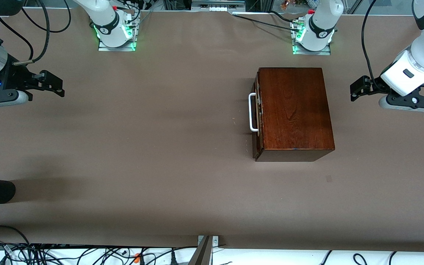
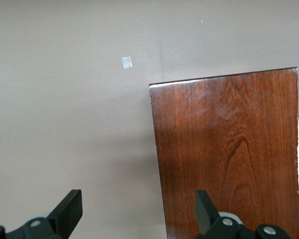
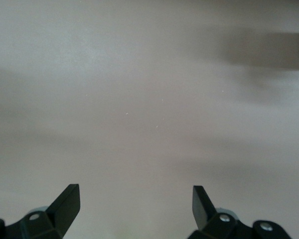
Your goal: Open drawer, take yellow block, close drawer
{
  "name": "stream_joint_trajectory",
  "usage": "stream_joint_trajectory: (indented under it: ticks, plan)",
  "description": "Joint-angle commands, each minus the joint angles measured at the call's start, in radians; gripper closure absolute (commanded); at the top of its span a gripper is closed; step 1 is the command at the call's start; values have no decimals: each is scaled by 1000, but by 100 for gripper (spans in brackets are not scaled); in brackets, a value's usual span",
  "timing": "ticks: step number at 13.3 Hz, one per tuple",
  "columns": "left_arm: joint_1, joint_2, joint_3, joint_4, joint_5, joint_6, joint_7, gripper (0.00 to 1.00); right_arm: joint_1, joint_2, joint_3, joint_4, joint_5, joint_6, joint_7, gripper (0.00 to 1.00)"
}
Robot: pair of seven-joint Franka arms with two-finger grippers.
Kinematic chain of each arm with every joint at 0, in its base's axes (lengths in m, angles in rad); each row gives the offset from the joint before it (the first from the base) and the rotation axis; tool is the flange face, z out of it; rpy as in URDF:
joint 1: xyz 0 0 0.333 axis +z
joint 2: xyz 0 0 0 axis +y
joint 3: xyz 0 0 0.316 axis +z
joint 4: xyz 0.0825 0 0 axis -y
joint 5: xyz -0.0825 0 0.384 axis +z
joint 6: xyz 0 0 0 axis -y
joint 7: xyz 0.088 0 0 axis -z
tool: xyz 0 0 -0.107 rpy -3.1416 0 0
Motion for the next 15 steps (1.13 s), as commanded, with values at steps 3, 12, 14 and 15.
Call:
stream_joint_trajectory:
  ticks: [3,12,14,15]
  plan:
    - [-3,18,-27,37,9,-76,14,0,-6,0,3,7,1,-12,5,0]
    - [-6,56,-287,34,-37,-188,-104,0,-6,0,1,7,-1,-12,2,0]
    - [-15,128,-347,36,-34,-112,-224,0,-6,0,1,7,1,-12,2,0]
    - [-26,159,-367,36,-31,-61,-284,0,-6,0,1,7,-1,-12,2,0]
